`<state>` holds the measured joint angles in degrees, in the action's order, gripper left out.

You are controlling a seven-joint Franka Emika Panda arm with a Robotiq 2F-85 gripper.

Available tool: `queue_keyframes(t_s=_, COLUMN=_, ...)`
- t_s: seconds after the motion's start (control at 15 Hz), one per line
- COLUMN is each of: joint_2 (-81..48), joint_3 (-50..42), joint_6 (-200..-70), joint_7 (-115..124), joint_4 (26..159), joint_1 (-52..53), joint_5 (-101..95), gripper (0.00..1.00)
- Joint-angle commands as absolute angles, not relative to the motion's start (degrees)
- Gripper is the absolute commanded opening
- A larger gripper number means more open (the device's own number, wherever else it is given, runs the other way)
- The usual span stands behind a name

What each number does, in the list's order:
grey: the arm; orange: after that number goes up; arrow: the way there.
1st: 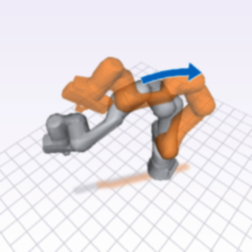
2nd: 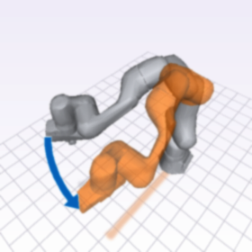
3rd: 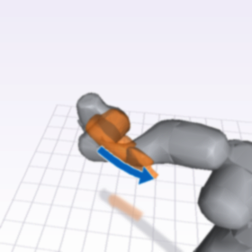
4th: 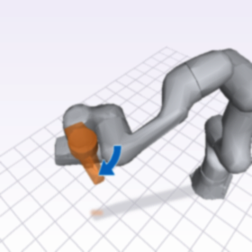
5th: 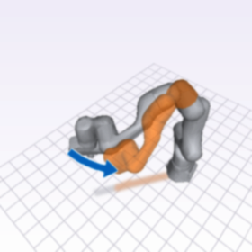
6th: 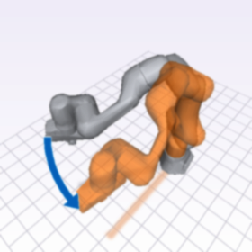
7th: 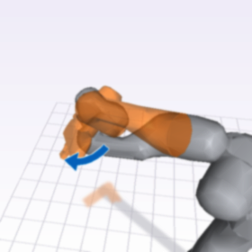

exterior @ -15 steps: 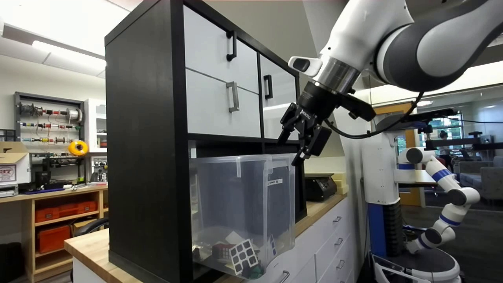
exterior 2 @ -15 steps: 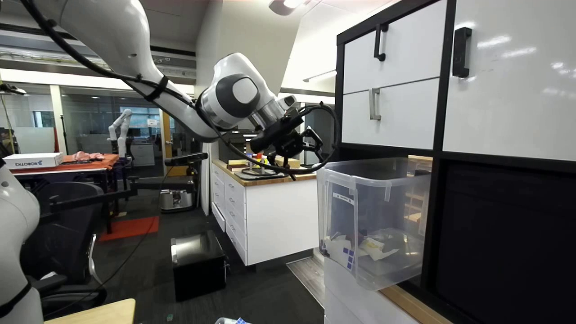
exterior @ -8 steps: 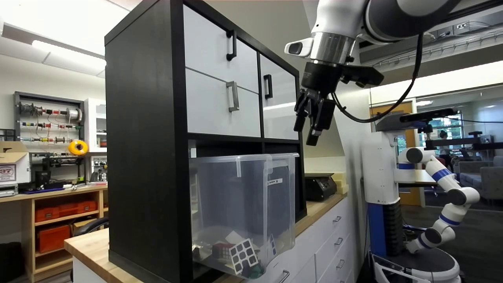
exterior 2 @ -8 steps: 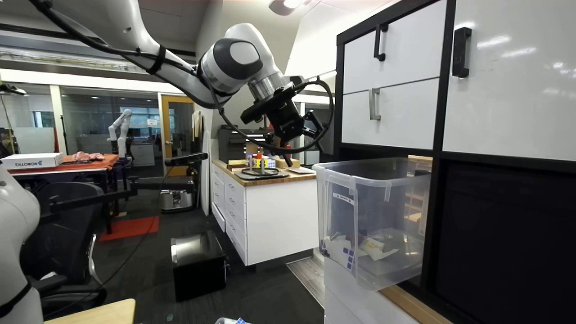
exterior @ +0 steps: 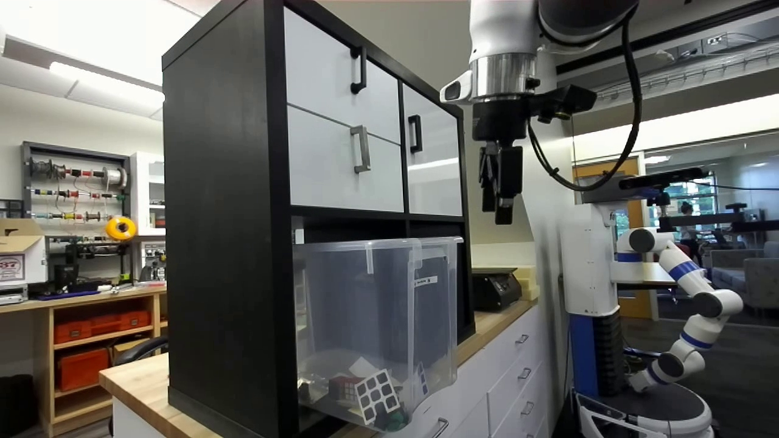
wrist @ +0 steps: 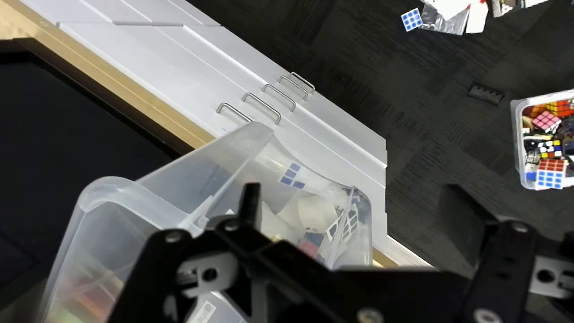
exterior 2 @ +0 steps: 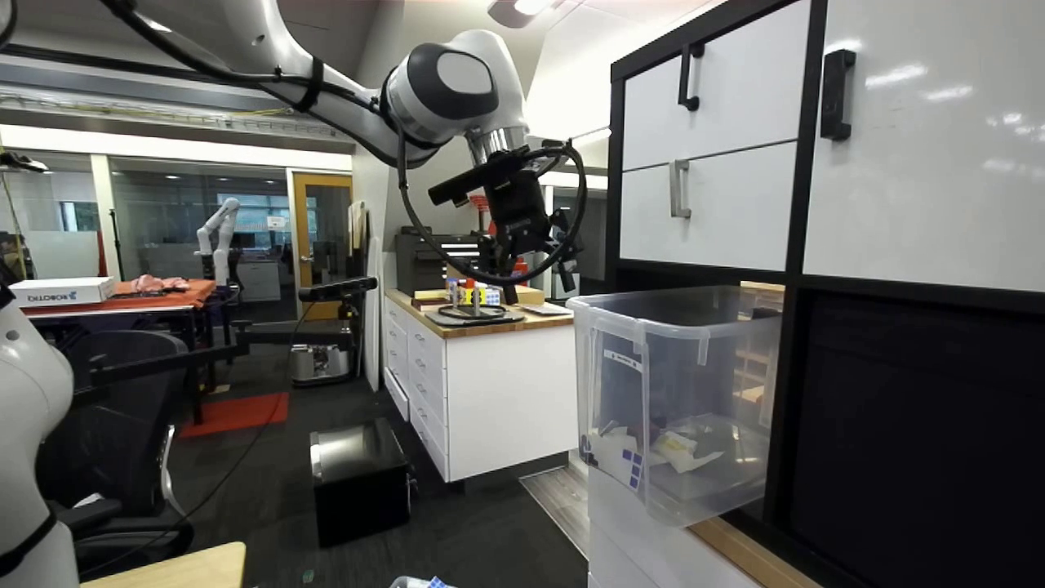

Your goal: Slide the transparent box under the cabinet forward

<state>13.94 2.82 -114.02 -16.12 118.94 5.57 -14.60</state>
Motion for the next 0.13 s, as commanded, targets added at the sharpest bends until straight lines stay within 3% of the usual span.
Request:
queue_keyframes(t_s=0.0, joint_2=13.6, joint_3=3.1, joint_6=-113.9, joint_7=-15.3, joint_4=118.6, joint_1=5.2, joint_5=-14.5, gripper=1.0)
queue_keyframes(t_s=0.07, joint_2=13.4, joint_3=3.1, joint_6=-113.9, joint_7=-14.7, joint_4=118.4, joint_1=5.1, joint_5=-14.5, gripper=1.0)
